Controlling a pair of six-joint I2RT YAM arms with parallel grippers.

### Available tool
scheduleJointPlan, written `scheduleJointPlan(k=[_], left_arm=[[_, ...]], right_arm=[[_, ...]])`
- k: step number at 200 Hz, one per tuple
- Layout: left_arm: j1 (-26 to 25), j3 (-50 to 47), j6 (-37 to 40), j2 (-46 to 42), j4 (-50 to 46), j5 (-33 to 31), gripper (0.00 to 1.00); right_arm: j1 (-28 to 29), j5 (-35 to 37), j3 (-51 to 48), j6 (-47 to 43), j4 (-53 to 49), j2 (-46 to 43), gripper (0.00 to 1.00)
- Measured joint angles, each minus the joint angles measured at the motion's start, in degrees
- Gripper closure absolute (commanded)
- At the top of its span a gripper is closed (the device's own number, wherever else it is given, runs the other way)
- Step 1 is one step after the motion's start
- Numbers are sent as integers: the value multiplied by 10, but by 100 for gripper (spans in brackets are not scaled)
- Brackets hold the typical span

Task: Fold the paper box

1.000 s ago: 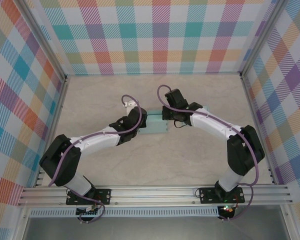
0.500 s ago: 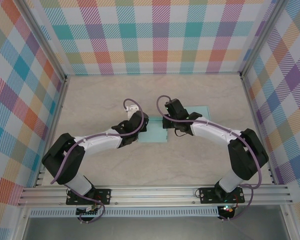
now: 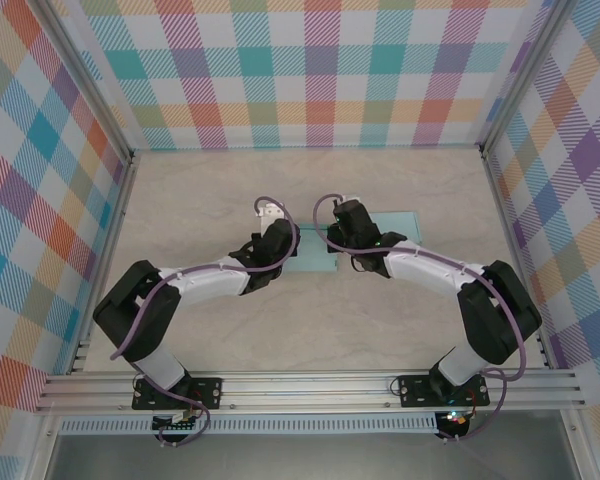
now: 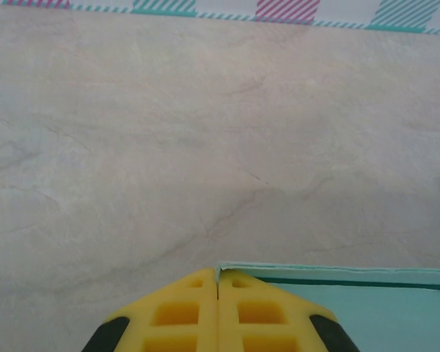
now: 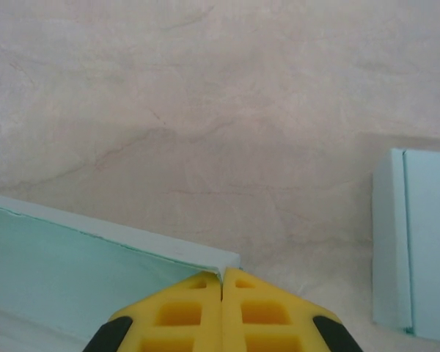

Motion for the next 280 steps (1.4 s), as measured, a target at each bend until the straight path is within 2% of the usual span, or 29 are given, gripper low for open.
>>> scheduleJointPlan(k=[59,115,135,154,168,192,244,280], left_arm=[[0,5,66,33,104,-21,100],[0,-31,53,34,150,-19,100],[-1,-43,39,26,159,-21,91],[-1,-57,26,13,158,-18,70],[-1,-65,13,1,155,-15,60],[-2,-72,-6,-26,138,-14,57],[-2,-73,-39,-108,84,-13,39],[-2,-59,-60,-127,29,-14,34]], right_arm=[[-2,48,-65,-56,140,-3,94],[8,59,-135,-76,265,-7,95],[18,70,-147,-87,285,-8,95],[24,76,-148,-100,296,-8,95],[29,80,-148,-108,303,-8,95],[34,85,-148,-118,311,-8,95],[40,93,-148,-133,325,2,95],[40,97,-139,-141,330,17,94]])
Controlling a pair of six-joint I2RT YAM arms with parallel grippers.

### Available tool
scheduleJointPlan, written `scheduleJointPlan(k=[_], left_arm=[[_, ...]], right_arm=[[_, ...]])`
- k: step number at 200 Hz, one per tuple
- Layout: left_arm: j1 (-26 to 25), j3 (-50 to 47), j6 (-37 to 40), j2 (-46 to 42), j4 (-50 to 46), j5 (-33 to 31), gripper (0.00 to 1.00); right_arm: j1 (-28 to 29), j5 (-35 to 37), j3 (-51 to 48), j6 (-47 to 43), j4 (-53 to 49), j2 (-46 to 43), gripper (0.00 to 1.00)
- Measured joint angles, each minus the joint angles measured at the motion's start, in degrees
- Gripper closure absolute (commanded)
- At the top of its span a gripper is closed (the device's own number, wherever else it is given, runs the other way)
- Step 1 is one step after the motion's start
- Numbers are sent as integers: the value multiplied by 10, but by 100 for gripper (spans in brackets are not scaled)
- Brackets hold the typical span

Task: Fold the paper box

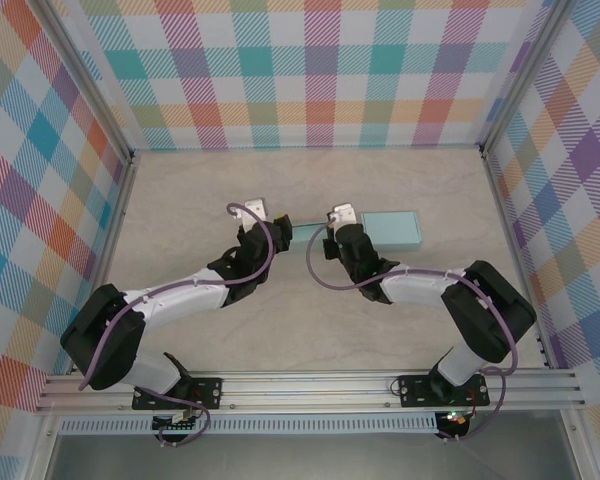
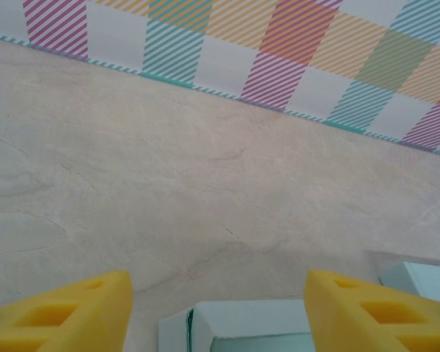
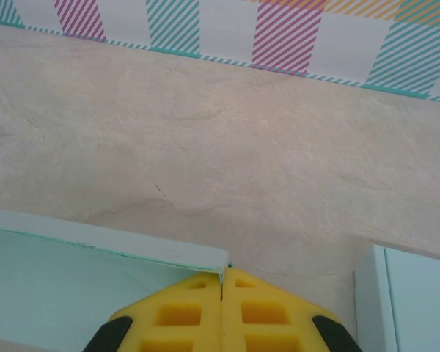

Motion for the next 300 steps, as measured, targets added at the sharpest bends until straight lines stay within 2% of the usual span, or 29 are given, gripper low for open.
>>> scheduleJointPlan(k=[53,92,134,164,201,230,255,300], left_arm=[[39,60,-48,1,-111,42,32],[71,82,-70,38,-132,85,34],[76,90,-86,93,-139,116,40],[76,91,-101,104,-123,125,44],[76,73,-118,107,-94,127,46],[76,60,-129,108,-73,127,47],[76,55,-132,111,-60,126,48],[72,50,-133,111,-49,125,48]], right_arm=[[0,0,6,-5,-1,6,93],[0,0,11,-5,-1,13,92],[0,0,14,-4,-12,18,88],[1,5,15,-3,-29,19,80],[2,8,18,14,-66,3,66],[7,-13,19,31,-128,-39,52],[7,-31,41,51,-193,-83,35],[-27,-86,159,110,-326,-104,35]])
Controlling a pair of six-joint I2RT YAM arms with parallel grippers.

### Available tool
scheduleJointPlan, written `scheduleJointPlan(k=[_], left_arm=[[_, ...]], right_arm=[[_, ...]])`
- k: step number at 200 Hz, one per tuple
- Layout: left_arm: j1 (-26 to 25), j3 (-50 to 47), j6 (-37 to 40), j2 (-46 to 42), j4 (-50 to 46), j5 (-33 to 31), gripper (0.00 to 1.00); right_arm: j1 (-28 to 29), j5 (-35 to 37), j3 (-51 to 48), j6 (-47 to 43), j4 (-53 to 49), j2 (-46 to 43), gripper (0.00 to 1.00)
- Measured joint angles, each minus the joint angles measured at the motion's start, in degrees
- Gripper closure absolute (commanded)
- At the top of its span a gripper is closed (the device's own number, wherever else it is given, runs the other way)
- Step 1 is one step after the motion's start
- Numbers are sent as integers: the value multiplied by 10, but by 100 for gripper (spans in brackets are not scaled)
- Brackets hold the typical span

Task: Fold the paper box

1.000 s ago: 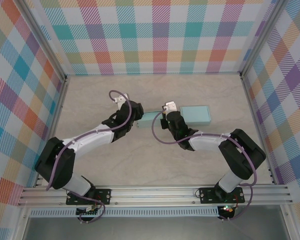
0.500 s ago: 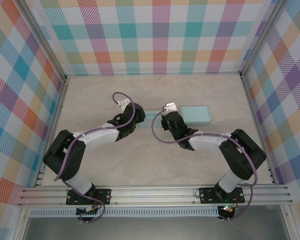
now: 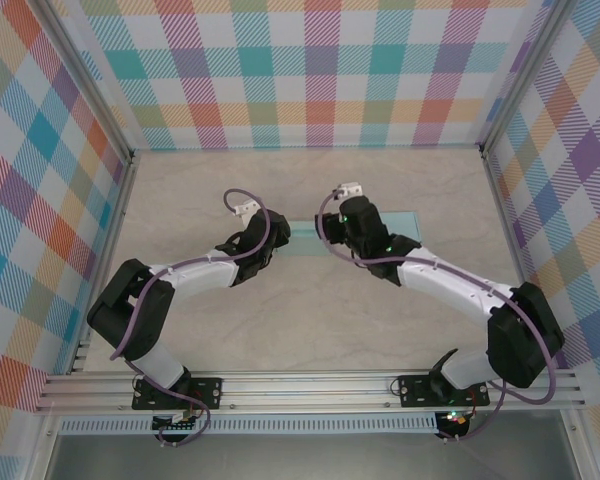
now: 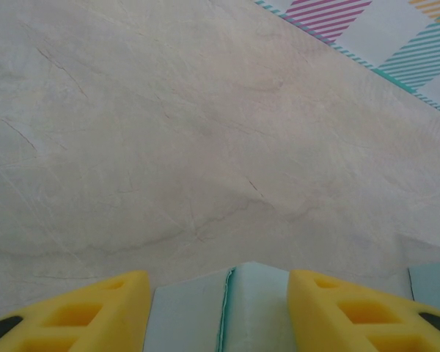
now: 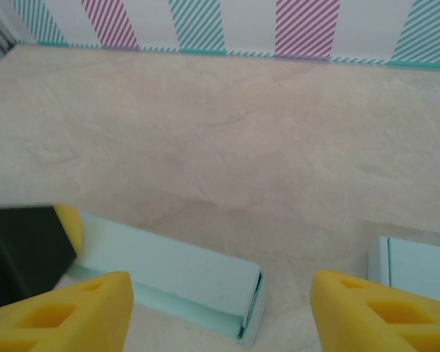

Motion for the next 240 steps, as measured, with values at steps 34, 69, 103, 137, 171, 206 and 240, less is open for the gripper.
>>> scheduleJointPlan(k=[34,69,103,137,171,206,240], left_arm=[[-1,-1,0,0,1,0,48],[-2,-1,-2,3,4,-4,48],[-3,-1,-7,4,5,-5,48],[-5,-1,-9,6,4,-9,48],[-5,-1,-10,7,3,-9,47],[-2,-1,-10,5,-2,-4,43],[10,-1,-8,-5,-18,28,40]], right_arm=[[-50,-75,38,44,-45,21,35],[-83,-144,65,74,-77,90,35],[-94,-178,67,92,-96,137,40],[-96,-195,39,113,-63,134,49],[-99,-203,16,129,-27,133,53],[-102,-214,-1,143,2,133,55],[-104,-218,-6,148,14,133,55]])
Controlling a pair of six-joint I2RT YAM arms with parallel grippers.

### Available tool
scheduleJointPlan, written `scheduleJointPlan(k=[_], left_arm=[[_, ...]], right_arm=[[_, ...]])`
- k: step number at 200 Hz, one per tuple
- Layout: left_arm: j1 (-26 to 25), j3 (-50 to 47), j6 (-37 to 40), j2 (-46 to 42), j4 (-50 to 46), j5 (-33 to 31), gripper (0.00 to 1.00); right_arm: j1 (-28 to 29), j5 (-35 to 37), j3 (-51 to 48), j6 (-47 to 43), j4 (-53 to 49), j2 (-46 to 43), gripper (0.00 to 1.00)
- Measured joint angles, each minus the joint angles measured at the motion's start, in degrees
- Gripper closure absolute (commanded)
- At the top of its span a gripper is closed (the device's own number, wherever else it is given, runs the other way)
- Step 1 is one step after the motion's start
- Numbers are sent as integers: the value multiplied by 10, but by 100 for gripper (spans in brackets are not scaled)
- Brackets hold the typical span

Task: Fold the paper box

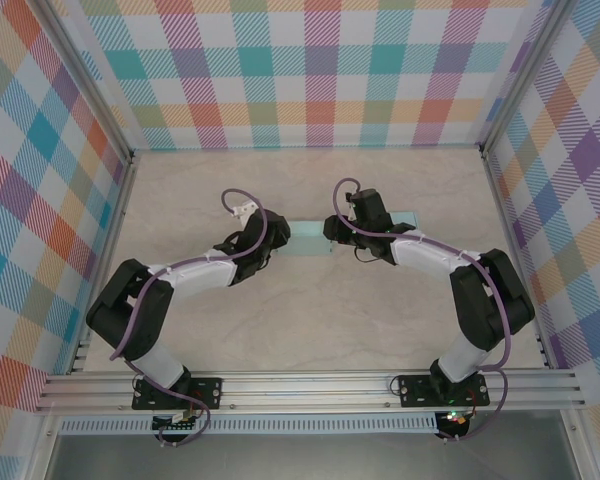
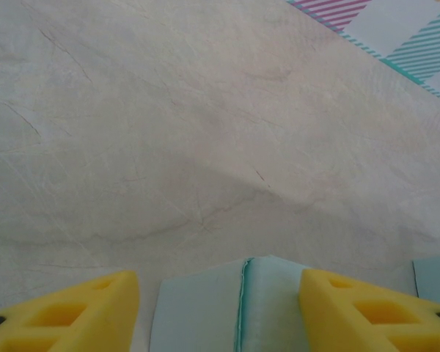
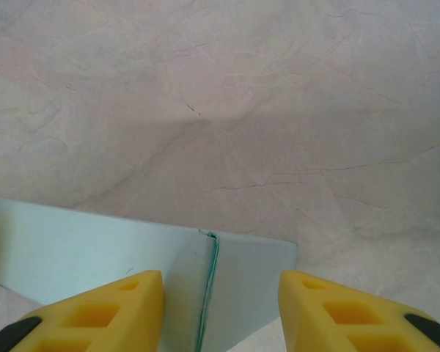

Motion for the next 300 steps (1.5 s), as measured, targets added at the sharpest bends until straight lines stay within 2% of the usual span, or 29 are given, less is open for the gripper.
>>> scheduleJointPlan(k=[76,123,167,212,239,258,300], left_arm=[[35,4,2,-8,-16,103,44],[44,-12,-9,-11,11,134,49],[50,-53,-33,-26,70,166,67],[61,-84,-39,-29,125,198,72],[64,-102,-47,-31,158,214,91],[68,-113,-46,-35,178,216,92],[70,-129,-47,-29,218,224,96]], right_arm=[[0,-1,-1,1,5,1,56],[0,-2,-1,9,6,2,56],[0,-2,-2,10,12,4,57],[0,-1,-2,11,14,5,58],[0,-1,-2,11,14,5,59],[0,-1,-2,11,15,5,59],[0,-2,-7,13,29,5,67]])
